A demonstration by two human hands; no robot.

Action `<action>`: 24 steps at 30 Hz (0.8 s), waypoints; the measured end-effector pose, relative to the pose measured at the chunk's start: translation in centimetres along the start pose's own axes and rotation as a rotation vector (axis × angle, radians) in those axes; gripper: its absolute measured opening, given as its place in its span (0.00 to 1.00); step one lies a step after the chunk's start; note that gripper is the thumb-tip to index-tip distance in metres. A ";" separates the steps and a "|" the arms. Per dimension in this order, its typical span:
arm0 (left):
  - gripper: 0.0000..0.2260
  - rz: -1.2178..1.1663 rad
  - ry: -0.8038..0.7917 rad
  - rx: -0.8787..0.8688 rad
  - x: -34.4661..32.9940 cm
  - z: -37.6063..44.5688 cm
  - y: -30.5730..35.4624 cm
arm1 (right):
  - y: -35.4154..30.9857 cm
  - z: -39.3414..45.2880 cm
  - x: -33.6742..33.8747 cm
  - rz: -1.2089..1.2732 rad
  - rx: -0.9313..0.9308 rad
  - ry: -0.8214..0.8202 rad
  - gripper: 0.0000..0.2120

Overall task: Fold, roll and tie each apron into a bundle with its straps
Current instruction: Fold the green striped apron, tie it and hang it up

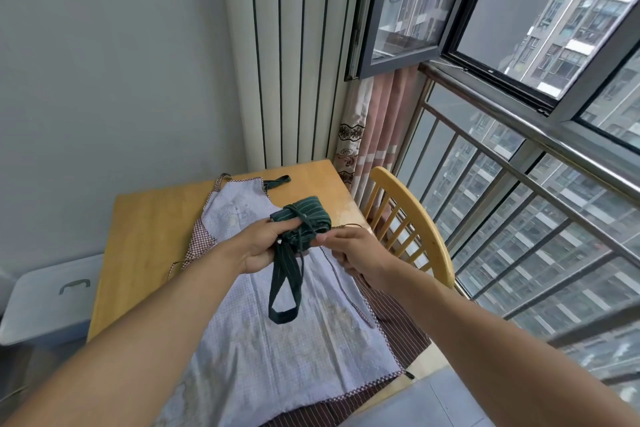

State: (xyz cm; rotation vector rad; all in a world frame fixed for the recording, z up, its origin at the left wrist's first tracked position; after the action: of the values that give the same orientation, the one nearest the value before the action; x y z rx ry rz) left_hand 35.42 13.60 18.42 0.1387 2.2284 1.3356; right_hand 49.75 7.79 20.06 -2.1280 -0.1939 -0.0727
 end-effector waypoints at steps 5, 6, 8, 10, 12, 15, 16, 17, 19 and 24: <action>0.12 -0.074 0.061 -0.125 -1.7 0.2 0.6 | 2.3 0.1 0.2 0.210 -0.125 -0.029 0.14; 0.11 -0.072 0.077 -0.131 -1.9 0.2 0.7 | 2.5 0.2 0.0 0.244 -0.144 -0.054 0.17; 0.11 -0.035 0.100 -0.125 -2.1 0.1 0.8 | 2.6 0.0 -0.5 0.293 -0.171 -0.110 0.17; 0.12 0.007 0.117 -0.120 -1.7 0.3 0.8 | 2.8 -0.3 -0.9 0.349 -0.196 -0.161 0.12; 0.13 0.031 0.128 -0.115 -1.2 0.3 0.7 | 3.2 -0.6 -0.9 0.373 -0.222 -0.195 0.18; 0.13 0.025 0.136 -0.119 -1.2 0.1 0.4 | 3.3 -1.1 -1.0 0.306 -0.245 -0.251 0.19; 0.13 0.011 0.143 -0.120 -1.2 0.0 0.3 | 3.3 -1.3 -1.3 0.270 -0.246 -0.279 0.19; 0.13 -0.003 0.149 -0.118 -1.3 -0.1 0.2 | 3.2 -1.5 -1.6 0.255 -0.240 -0.307 0.18; 0.13 -0.045 0.147 -0.104 -1.5 -0.1 -0.1 | 3.1 -1.8 -1.7 0.290 -0.214 -0.339 0.17; 0.11 -0.117 0.025 -0.071 -2.5 -0.6 -0.6 | 2.7 -0.8 0.6 0.371 -0.120 -0.179 0.19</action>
State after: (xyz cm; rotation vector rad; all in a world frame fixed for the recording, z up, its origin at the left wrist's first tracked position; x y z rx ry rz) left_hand 37.32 11.97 19.12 -0.0347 2.1709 1.3577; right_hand 50.80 5.74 18.37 -2.2561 0.1058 0.3317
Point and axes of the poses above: each hand's wrist, its own z-axis towards the middle knuckle, its own x-axis out of the back of the hand, y = z × x, the point moved 9 cm from there along z, towards the middle knuckle, and after that the axes turned 10 degrees about -x, right-handed, at the moved point
